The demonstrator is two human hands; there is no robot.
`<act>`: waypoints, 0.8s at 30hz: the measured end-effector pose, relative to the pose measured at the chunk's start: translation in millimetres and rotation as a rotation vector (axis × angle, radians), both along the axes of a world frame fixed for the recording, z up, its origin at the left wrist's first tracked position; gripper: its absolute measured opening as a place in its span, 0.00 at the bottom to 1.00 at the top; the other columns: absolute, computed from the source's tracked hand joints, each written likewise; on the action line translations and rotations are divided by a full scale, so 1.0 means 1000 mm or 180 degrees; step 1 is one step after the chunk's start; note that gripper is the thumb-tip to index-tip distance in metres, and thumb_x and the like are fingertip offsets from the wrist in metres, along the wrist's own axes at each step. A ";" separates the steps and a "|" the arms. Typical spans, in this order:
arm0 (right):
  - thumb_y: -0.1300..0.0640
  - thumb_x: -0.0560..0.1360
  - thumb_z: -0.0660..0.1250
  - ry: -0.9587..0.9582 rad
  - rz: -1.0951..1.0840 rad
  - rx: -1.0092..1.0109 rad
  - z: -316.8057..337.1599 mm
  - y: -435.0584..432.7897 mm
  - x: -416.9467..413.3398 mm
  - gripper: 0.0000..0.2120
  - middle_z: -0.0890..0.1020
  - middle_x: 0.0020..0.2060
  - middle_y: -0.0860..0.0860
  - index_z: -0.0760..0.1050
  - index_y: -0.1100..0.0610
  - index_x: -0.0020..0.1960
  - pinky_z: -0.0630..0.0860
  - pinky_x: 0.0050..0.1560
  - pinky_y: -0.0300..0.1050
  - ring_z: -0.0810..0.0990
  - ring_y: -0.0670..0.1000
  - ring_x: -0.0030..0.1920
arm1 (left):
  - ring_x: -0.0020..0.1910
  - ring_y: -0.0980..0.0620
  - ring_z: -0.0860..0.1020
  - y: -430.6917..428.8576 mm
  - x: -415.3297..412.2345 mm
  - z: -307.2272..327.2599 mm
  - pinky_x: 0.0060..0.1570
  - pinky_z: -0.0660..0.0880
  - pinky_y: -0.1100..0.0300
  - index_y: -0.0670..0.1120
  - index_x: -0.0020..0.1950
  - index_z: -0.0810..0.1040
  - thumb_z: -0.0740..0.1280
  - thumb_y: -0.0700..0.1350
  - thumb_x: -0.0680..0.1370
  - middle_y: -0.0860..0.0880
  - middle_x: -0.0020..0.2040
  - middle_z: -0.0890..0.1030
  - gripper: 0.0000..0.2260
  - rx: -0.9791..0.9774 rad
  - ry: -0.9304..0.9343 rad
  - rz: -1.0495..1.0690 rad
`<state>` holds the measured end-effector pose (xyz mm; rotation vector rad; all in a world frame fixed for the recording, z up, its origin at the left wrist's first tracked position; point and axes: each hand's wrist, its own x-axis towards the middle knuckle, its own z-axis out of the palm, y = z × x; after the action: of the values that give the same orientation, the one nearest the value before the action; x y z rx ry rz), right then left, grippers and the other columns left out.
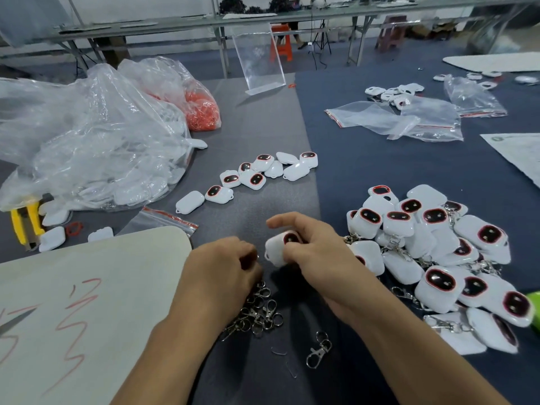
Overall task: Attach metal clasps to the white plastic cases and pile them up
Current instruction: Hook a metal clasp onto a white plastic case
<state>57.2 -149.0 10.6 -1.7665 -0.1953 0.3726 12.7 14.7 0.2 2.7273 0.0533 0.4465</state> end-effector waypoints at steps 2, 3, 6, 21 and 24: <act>0.64 0.76 0.67 -0.0434 -0.0197 -0.0371 -0.002 0.001 -0.001 0.17 0.82 0.46 0.41 0.79 0.42 0.55 0.75 0.43 0.32 0.79 0.41 0.43 | 0.38 0.53 0.78 0.001 0.001 0.001 0.42 0.74 0.54 0.50 0.39 0.82 0.75 0.46 0.69 0.54 0.35 0.80 0.04 -0.0392 0.0089 0.0017; 0.63 0.76 0.68 -0.0639 -0.0262 -0.0521 -0.003 0.002 -0.002 0.16 0.82 0.45 0.40 0.78 0.42 0.55 0.73 0.42 0.29 0.79 0.39 0.44 | 0.37 0.56 0.77 0.002 0.002 0.001 0.42 0.74 0.56 0.51 0.39 0.83 0.76 0.46 0.69 0.55 0.35 0.80 0.03 -0.0555 0.0099 0.0047; 0.59 0.76 0.71 -0.0932 -0.0189 -0.0618 -0.006 0.005 -0.004 0.12 0.82 0.43 0.40 0.77 0.42 0.51 0.72 0.41 0.26 0.79 0.37 0.44 | 0.37 0.58 0.78 0.005 0.002 0.003 0.41 0.74 0.60 0.56 0.41 0.85 0.77 0.45 0.68 0.58 0.35 0.81 0.07 -0.0835 0.0166 0.0031; 0.60 0.76 0.70 -0.1022 0.0137 -0.0823 -0.006 0.001 -0.002 0.13 0.84 0.40 0.43 0.80 0.42 0.51 0.71 0.41 0.33 0.79 0.41 0.39 | 0.36 0.62 0.79 0.011 0.002 0.001 0.35 0.71 0.68 0.65 0.45 0.81 0.69 0.54 0.64 0.63 0.35 0.81 0.11 -0.1078 0.0289 -0.0112; 0.60 0.77 0.71 -0.1003 0.0119 -0.0811 -0.007 0.001 -0.002 0.12 0.85 0.42 0.44 0.80 0.42 0.52 0.78 0.42 0.39 0.82 0.44 0.42 | 0.36 0.62 0.79 0.011 0.001 0.002 0.34 0.72 0.67 0.67 0.45 0.80 0.69 0.54 0.64 0.64 0.35 0.81 0.11 -0.1088 0.0266 -0.0105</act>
<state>54.8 -147.7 3.9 -2.0715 -0.4205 0.1472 13.5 25.4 2.4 2.4052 0.0970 0.2836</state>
